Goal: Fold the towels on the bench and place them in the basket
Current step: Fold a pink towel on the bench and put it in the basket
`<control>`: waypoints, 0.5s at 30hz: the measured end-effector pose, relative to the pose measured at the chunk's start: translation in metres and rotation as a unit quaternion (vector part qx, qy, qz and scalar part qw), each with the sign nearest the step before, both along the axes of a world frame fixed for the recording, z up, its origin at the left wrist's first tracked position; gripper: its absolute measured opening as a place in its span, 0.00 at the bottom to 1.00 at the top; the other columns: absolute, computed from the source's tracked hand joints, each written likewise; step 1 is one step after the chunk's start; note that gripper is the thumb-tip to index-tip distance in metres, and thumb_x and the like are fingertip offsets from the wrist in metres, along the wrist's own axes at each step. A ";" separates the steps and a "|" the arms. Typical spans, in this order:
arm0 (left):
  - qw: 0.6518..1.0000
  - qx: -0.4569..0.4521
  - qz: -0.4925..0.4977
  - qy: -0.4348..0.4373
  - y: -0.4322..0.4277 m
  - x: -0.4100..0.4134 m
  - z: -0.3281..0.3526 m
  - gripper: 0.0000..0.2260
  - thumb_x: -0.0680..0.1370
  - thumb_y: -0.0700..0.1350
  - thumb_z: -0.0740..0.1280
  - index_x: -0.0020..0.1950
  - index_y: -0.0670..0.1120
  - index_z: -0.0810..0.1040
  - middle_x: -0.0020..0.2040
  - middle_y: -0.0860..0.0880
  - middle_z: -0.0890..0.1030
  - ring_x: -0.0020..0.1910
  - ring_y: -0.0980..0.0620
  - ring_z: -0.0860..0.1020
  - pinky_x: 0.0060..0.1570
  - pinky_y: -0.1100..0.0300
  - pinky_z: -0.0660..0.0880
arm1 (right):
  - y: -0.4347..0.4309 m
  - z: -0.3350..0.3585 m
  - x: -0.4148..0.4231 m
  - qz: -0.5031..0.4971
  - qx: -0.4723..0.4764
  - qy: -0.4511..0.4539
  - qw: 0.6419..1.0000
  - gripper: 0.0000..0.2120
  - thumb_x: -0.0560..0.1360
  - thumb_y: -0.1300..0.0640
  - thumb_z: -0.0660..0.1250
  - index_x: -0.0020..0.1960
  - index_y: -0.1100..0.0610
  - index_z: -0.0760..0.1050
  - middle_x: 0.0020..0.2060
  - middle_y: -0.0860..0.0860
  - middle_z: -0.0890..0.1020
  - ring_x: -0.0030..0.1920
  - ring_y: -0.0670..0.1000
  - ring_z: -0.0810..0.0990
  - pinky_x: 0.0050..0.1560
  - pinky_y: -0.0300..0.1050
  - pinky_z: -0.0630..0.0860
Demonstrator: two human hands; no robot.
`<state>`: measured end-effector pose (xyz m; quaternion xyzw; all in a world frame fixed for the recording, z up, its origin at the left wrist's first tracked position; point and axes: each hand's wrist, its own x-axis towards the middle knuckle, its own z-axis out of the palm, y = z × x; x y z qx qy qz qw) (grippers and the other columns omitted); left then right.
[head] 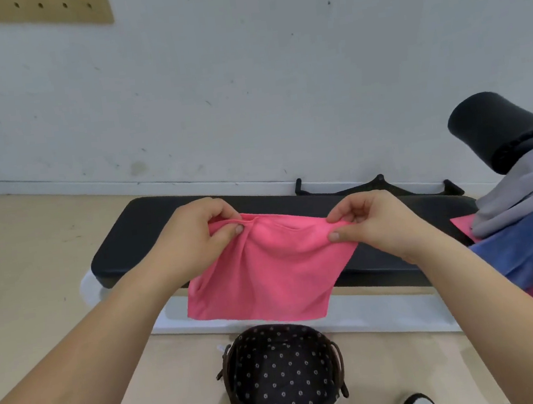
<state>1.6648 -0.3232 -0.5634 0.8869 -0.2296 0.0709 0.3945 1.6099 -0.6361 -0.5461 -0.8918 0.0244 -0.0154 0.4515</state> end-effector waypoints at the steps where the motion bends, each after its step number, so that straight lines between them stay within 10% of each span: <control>1: 1.000 0.005 0.003 0.002 0.000 0.003 -0.002 0.04 0.78 0.46 0.74 0.47 0.56 0.83 0.47 0.61 0.84 0.50 0.63 0.80 0.50 0.63 0.77 | 0.000 -0.005 0.003 0.001 -0.006 0.003 1.000 0.11 0.66 0.59 0.83 0.43 0.49 0.86 0.40 0.51 0.84 0.39 0.45 0.80 0.48 0.45 0.80; 15: 0.998 0.057 0.020 -0.027 -0.023 0.044 -0.020 0.08 0.75 0.49 0.77 0.39 0.54 0.79 0.42 0.59 0.81 0.47 0.63 0.77 0.46 0.64 0.73 | -0.027 -0.022 0.023 0.008 -0.117 0.053 0.992 0.11 0.66 0.53 0.84 0.40 0.55 0.84 0.33 0.52 0.86 0.32 0.57 0.85 0.37 0.47 0.84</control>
